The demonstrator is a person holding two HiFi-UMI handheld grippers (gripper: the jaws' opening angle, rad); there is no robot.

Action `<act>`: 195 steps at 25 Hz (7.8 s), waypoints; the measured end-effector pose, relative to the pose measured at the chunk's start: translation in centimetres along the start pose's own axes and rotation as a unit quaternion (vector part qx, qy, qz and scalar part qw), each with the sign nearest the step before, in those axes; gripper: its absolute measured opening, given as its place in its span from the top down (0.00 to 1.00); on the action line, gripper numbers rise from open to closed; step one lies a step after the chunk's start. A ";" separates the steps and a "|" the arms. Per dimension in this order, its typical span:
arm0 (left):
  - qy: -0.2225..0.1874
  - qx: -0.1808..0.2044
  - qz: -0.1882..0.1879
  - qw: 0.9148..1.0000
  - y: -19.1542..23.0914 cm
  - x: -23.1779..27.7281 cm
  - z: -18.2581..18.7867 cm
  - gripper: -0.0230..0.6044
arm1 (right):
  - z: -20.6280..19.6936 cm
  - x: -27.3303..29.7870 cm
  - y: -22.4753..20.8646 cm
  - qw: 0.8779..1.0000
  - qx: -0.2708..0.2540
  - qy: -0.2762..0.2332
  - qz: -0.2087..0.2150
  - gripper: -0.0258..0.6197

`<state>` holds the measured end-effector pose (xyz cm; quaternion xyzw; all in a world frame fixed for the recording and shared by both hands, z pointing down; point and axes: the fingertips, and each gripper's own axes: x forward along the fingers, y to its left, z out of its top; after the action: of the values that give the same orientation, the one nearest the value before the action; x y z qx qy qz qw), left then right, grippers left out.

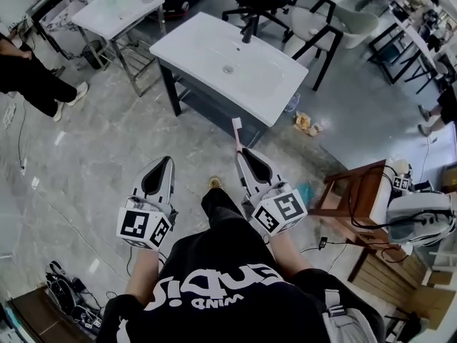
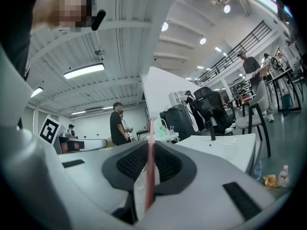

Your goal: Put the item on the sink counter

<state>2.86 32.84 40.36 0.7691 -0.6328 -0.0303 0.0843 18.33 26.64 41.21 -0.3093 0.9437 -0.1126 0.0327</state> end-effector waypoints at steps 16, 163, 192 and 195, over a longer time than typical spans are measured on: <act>-0.004 -0.010 0.026 1.000 6.7 14.9 3.2 0.93 | 4.3 12.8 -10.3 0.999 -0.015 0.013 0.025 0.87; 0.110 -0.038 -0.158 0.981 35.0 59.5 4.2 0.93 | -14.0 65.9 -46.4 0.920 -0.104 0.339 -0.166 0.87; 0.103 -0.037 -0.167 0.980 34.5 58.5 4.6 0.93 | -9.0 64.9 -44.1 0.946 -0.082 0.268 -0.165 0.88; 0.098 -0.036 -0.172 0.980 34.1 58.2 4.9 0.93 | -6.2 64.2 -42.1 0.956 -0.075 0.237 -0.155 0.88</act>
<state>-19.44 -30.84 44.75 0.8620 -0.4784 0.0083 0.1674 -10.03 -43.08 57.52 -0.4180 0.8705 -0.1152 -0.2330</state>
